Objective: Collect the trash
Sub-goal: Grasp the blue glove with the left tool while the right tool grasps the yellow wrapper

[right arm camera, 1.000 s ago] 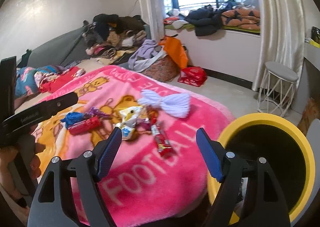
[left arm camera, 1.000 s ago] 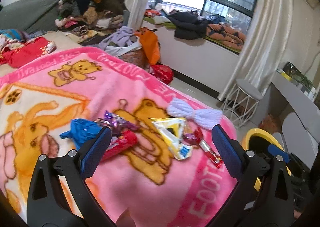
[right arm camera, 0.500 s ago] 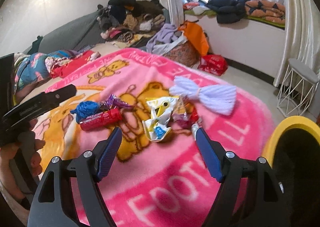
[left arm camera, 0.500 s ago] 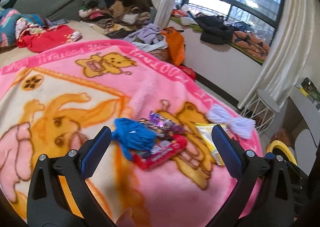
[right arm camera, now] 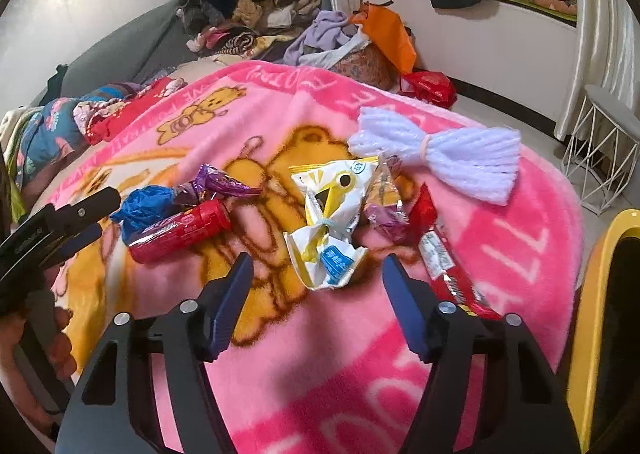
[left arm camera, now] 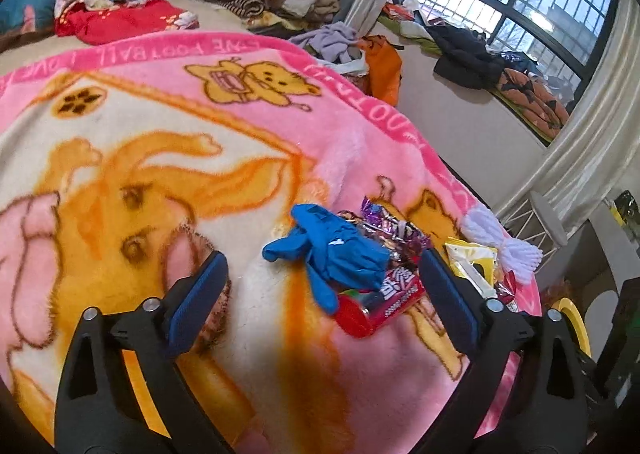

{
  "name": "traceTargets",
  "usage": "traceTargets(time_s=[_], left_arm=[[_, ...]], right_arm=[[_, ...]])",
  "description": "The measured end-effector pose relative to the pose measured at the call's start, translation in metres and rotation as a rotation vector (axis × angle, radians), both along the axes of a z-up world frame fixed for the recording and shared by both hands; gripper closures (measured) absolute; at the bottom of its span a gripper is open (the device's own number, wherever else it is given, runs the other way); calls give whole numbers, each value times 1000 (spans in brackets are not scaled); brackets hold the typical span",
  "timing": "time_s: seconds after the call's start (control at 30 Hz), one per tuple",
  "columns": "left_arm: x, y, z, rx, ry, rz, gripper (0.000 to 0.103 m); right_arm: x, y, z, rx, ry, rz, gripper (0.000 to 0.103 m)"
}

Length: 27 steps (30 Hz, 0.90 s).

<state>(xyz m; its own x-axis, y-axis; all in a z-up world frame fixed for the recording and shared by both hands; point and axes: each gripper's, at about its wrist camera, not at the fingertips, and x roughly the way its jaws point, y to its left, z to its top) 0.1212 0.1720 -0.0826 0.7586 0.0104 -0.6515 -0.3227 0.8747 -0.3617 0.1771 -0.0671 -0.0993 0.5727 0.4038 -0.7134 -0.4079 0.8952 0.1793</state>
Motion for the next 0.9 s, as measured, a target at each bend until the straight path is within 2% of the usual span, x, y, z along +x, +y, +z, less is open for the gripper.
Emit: traceTargets(time_s=[0.23, 0.27, 0.3, 0.37, 0.43, 0.53, 0.73, 0.9], left_arm=[[10, 6, -10, -102, 18, -19, 38], [13, 7, -12, -112, 28, -16, 40], [14, 7, -13, -118, 33, -11, 43], [17, 9, -17, -135, 47, -4, 54], [17, 9, -20, -160, 52, -11, 79], [12, 8, -19, -150, 44, -19, 93], [-6, 4, -6, -112, 7, -10, 98], [-19, -1, 13, -58, -27, -31, 98]], right_arm=[[17, 10, -18, -10, 53, -31, 51], [20, 9, -21, -4, 68, -40, 57], [22, 8, -22, 3, 77, -47, 72], [23, 2, -24, 22, 85, -63, 75], [18, -4, -20, 55, 77, -64, 76], [8, -14, -11, 104, 67, -64, 77], [-19, -27, 5, 169, 59, -19, 77], [-39, -30, 19, 164, 33, 19, 77]])
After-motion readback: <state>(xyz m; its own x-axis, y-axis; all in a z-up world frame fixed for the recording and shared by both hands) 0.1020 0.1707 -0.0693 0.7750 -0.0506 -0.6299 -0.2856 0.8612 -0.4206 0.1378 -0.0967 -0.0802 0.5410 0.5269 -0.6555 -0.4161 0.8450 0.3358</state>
